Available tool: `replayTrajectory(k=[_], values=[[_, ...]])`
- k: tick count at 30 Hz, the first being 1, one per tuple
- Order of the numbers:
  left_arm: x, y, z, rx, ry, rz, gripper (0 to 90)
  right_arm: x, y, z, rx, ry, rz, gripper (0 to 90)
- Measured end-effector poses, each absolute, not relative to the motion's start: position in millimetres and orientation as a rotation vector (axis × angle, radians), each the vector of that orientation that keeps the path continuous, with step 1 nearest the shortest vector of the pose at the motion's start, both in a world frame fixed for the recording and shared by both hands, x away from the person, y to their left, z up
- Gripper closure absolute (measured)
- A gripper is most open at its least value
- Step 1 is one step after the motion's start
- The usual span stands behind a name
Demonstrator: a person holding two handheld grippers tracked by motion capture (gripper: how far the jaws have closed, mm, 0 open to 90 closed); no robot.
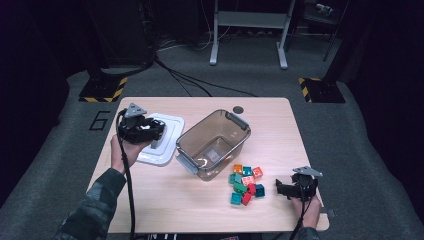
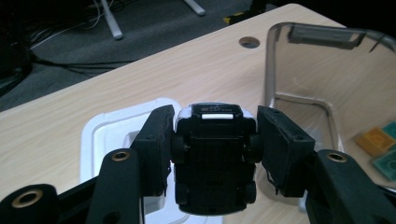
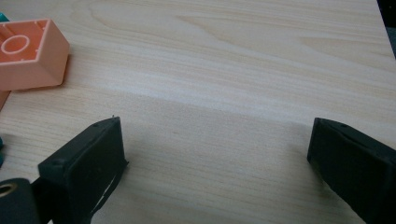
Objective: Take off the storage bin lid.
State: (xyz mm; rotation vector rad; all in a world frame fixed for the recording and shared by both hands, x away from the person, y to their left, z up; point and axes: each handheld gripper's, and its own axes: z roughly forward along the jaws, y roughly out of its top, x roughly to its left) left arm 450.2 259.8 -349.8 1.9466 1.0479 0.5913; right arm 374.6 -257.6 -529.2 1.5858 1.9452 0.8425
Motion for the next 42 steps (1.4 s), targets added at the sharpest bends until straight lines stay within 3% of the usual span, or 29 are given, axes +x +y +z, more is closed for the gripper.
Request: replayTrajectory(k=[21,42], values=[[454,193,-362,2.042,0.894,0.487,48.0,375,-258,-529,1.585,1.945,0.843,3.3],[457,184,-383,2.098,0.868,0.434,47.9,375,-258,-529,1.580,1.947,0.843,3.4]])
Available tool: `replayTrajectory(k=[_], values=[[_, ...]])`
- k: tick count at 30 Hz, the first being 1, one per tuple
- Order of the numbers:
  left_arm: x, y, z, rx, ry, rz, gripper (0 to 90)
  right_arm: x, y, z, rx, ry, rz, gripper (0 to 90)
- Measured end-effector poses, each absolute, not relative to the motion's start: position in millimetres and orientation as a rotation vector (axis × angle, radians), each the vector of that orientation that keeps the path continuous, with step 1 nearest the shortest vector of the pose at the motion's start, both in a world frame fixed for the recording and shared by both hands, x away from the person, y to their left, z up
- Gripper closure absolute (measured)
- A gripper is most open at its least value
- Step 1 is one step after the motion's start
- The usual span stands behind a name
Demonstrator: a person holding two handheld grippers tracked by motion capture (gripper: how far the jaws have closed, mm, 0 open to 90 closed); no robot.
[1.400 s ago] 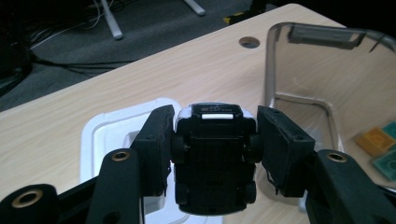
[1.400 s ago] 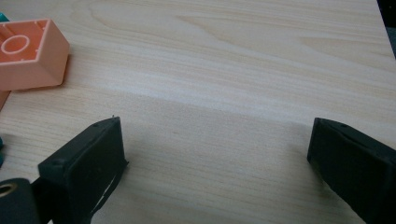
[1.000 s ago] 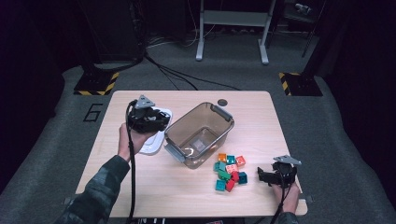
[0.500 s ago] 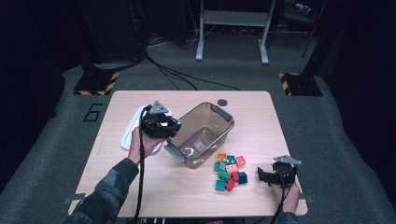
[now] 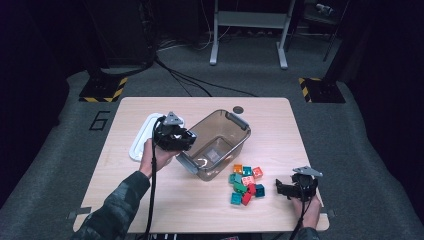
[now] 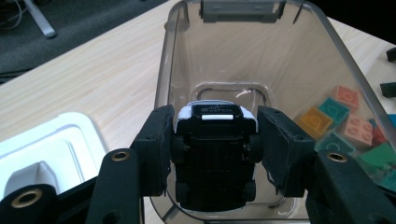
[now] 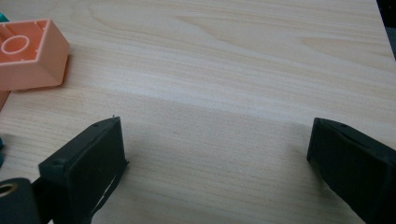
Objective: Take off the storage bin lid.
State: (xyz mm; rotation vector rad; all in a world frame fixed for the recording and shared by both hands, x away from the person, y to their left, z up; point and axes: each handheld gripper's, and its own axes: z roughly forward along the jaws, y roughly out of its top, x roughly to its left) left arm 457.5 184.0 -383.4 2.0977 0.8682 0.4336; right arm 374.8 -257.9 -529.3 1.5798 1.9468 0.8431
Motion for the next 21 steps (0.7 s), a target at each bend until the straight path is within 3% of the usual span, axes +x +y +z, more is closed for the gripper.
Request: replayTrajectory(k=[11,21], values=[[454,186,-388,2.153,0.878,0.436,47.0,375,-258,-529,1.580,1.947,0.843,3.4],[436,209,-381,2.101,0.905,0.470,23.5,375,-258,-529,1.580,1.945,0.843,4.1]])
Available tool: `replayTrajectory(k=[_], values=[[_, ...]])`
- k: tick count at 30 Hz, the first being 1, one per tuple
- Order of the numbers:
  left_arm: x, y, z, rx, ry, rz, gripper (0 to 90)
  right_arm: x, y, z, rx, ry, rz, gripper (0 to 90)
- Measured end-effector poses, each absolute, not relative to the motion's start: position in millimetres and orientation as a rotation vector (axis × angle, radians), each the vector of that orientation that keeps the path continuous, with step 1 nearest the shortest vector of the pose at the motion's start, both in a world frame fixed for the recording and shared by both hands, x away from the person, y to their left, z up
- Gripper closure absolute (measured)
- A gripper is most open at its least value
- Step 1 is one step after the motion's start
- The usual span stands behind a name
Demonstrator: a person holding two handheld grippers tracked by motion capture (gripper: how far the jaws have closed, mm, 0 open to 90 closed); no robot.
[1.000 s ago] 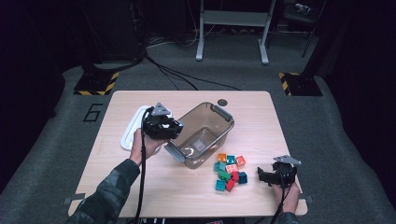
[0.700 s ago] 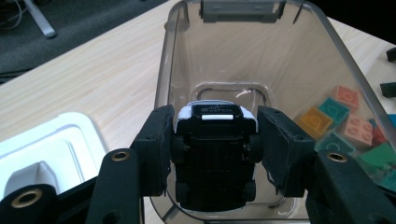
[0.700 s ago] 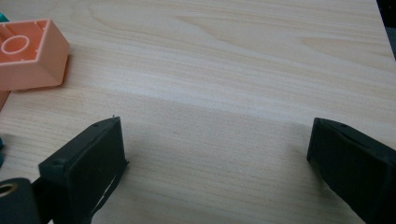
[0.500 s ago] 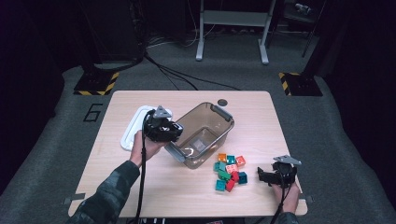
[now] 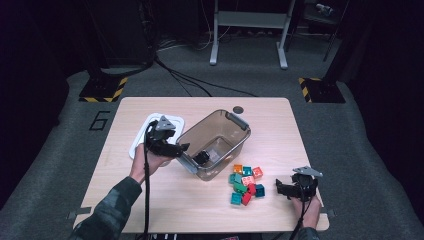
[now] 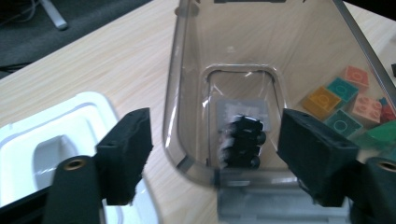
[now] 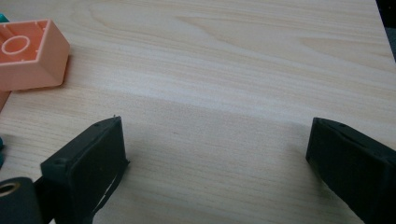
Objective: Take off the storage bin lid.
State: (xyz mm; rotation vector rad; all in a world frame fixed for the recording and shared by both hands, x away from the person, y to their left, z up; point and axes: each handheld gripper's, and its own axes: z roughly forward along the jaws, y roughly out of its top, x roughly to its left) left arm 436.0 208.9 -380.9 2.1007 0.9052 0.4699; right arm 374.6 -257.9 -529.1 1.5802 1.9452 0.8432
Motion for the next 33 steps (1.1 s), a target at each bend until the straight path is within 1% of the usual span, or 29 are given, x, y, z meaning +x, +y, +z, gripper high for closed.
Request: replayTrajectory(k=[4,5,6,7,9,11,12,13,14,17,18,19,21,25,31,33], values=[[427,223,-382,2.085,0.922,0.494,17.7,375,-258,-529,1.579,1.946,0.846,4.1],[424,229,-383,2.080,0.933,0.495,17.7,375,-258,-529,1.579,1.946,0.846,4.1],[420,241,-387,2.074,0.956,0.504,15.4,375,-258,-529,1.580,1.946,0.843,4.1],[420,241,-387,2.074,0.956,0.504,15.1,375,-258,-529,1.580,1.945,0.843,4.1],[415,262,-395,2.052,1.005,0.496,14.1,375,-258,-529,1.579,1.945,0.846,4.1],[413,268,-399,2.043,1.027,0.504,12.8,375,-258,-529,1.580,1.945,0.843,4.0],[411,281,-405,2.024,1.068,0.497,12.1,375,-258,-529,1.579,1.946,0.846,4.0],[411,281,-405,2.024,1.068,0.497,11.2,375,-258,-529,1.579,1.946,0.846,4.0],[408,292,-412,2.008,1.109,0.499,10.2,375,-258,-529,1.579,1.945,0.843,4.0],[405,303,-421,1.991,1.155,0.495,7.8,375,-258,-529,1.578,1.945,0.846,4.1],[403,313,-431,1.985,1.197,0.490,7.0,374,-258,-529,1.580,1.944,0.844,4.1],[403,313,-431,1.985,1.197,0.490,6.4,374,-258,-529,1.580,1.944,0.844,4.1],[401,326,-450,1.982,1.261,0.489,4.7,374,-258,-529,1.573,1.946,0.844,4.2],[398,339,-476,1.965,1.338,0.466,0.2,374,-258,-529,1.580,1.941,0.844,4.1],[394,346,-502,1.950,1.401,0.500,0.0,374,-258,-529,1.584,1.943,0.838,3.9],[394,347,-506,1.953,1.407,0.508,0.0,374,-258,-529,1.584,1.944,0.837,3.6]])
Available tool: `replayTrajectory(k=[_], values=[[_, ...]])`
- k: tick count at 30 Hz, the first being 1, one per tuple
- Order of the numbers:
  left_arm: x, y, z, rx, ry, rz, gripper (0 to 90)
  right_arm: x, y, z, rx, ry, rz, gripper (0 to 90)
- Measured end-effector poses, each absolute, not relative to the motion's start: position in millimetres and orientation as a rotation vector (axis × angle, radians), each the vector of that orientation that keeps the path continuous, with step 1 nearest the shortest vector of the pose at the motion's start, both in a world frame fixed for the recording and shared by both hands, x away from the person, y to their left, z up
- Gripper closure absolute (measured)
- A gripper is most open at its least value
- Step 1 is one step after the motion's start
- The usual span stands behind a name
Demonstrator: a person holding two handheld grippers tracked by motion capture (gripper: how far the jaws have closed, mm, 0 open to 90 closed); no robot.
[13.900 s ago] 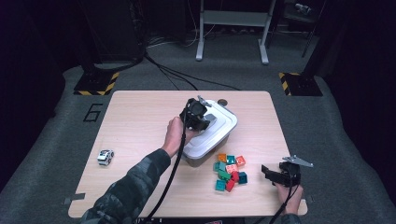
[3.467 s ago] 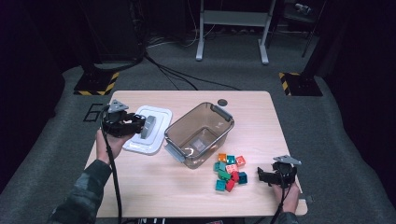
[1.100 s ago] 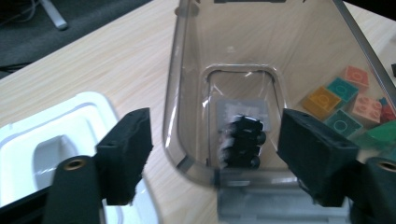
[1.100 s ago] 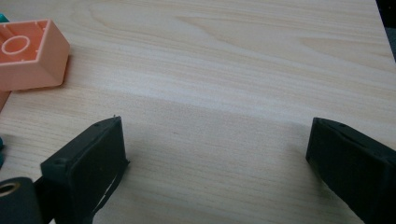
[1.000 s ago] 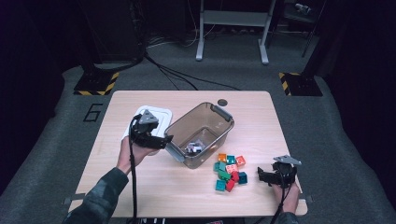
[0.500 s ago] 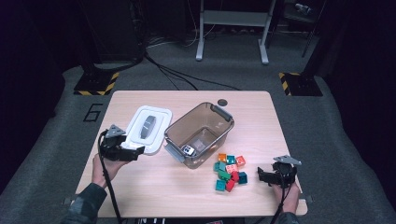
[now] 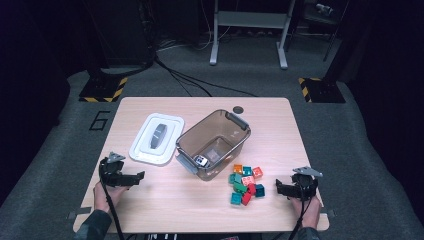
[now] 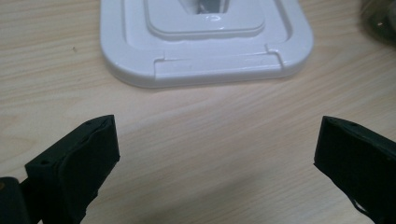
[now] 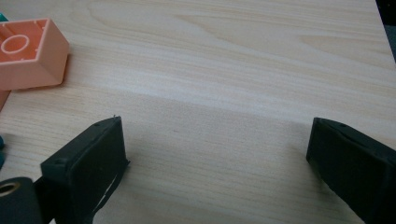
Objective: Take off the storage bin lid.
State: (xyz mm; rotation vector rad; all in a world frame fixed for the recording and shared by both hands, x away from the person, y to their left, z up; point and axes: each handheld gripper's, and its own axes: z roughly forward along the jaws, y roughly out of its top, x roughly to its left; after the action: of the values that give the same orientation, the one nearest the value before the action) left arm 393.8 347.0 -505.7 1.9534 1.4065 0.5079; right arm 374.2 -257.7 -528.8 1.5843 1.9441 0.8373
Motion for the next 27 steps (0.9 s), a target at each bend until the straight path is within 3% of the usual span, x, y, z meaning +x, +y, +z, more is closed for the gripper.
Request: replayTrajectory(k=[18,27], values=[[389,353,-532,1.985,1.362,0.583,0.0,376,-258,-515,1.616,1.976,0.921,0.0],[390,352,-532,1.990,1.361,0.577,0.0,391,-217,-485,1.510,2.144,0.996,0.6]])
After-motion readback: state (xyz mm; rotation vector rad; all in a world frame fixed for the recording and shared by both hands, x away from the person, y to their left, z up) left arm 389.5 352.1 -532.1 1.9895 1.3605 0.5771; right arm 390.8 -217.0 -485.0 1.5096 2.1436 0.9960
